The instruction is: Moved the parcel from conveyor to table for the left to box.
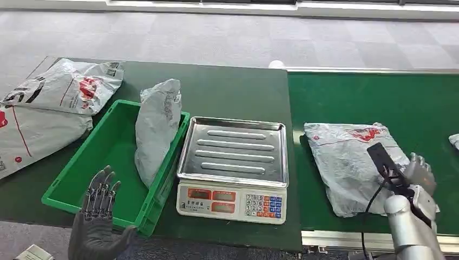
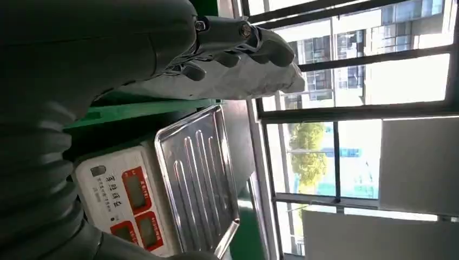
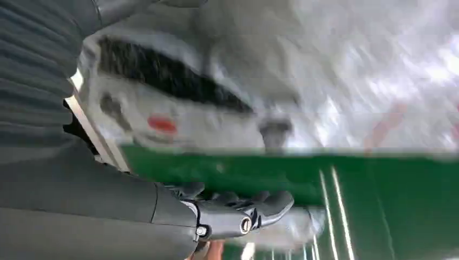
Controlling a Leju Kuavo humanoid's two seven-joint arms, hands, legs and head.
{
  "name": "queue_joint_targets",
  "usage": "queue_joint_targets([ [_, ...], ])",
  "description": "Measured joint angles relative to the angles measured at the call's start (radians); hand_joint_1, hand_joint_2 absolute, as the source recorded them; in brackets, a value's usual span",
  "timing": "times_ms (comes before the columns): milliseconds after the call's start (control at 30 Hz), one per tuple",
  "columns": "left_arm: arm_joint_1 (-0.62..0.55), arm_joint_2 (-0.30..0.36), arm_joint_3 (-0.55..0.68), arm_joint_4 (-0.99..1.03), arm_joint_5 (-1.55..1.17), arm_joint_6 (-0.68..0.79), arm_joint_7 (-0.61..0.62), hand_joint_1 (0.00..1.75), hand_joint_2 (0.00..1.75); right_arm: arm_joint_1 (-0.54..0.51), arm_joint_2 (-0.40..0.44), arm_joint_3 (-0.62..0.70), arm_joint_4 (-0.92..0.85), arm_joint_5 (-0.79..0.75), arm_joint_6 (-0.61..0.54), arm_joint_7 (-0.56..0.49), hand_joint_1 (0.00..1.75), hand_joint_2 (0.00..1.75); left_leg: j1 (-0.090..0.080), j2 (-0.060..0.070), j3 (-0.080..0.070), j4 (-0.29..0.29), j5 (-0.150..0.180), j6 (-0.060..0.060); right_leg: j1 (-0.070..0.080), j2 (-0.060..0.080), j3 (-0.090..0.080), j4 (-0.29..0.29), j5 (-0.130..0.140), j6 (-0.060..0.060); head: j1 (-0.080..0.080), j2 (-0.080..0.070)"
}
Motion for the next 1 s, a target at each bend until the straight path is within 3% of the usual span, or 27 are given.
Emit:
queue_joint_targets([
  [100,-0.004,0.021,-0.009,0.011,0.006,0.026,-0.020,0.00,1.75,-0.014,-0.007,-0.004,0.145,-0.031,0.161,-0.006,0.02,1.75,0.000,0.000,0.000,0.000,0.000,0.000,0.000,0.000,0.000,0.000,0.000,0.000,0.000,0.000],
  [133,-0.004,0.028,-0.015,0.015,0.010,0.039,-0.026,0.00,1.75,-0.025,-0.008,-0.008,0.177,-0.040,0.185,-0.016,1.34,1.75,0.000,0.000,0.001,0.000,0.000,0.000,0.000,0.001,0.000,0.000,0.000,0.000,0.000,0.000],
  [167,-0.006,0.035,-0.021,0.018,0.010,0.048,-0.029,0.00,1.75,-0.042,-0.011,-0.009,0.202,-0.042,0.210,-0.020,1.75,1.75,0.000,0.002,0.003,0.000,-0.001,-0.001,0.001,0.003,0.001,0.000,0.000,0.000,0.000,0.000],
  [600,-0.004,0.063,-0.048,0.026,0.018,0.077,-0.020,0.00,1.75,-0.112,-0.017,-0.011,0.300,-0.039,0.198,-0.070,1.75,1.75,0.003,0.003,0.009,0.000,-0.001,0.000,0.003,0.004,0.010,-0.004,0.002,0.000,0.000,0.000],
  [867,0.019,0.047,-0.047,-0.005,-0.002,0.052,-0.006,0.00,1.75,-0.096,0.010,-0.010,0.216,-0.129,0.040,-0.172,1.75,1.75,0.002,0.001,0.005,0.000,0.000,-0.001,0.003,0.003,0.007,-0.003,0.002,0.000,0.000,0.000],
  [1000,0.032,0.021,-0.039,-0.023,-0.013,0.048,-0.016,0.00,1.75,-0.055,0.047,-0.010,0.046,-0.302,-0.202,-0.315,1.75,1.75,0.002,0.000,0.002,0.000,0.000,0.000,0.002,0.001,0.005,-0.002,0.002,0.000,0.000,0.000],
])
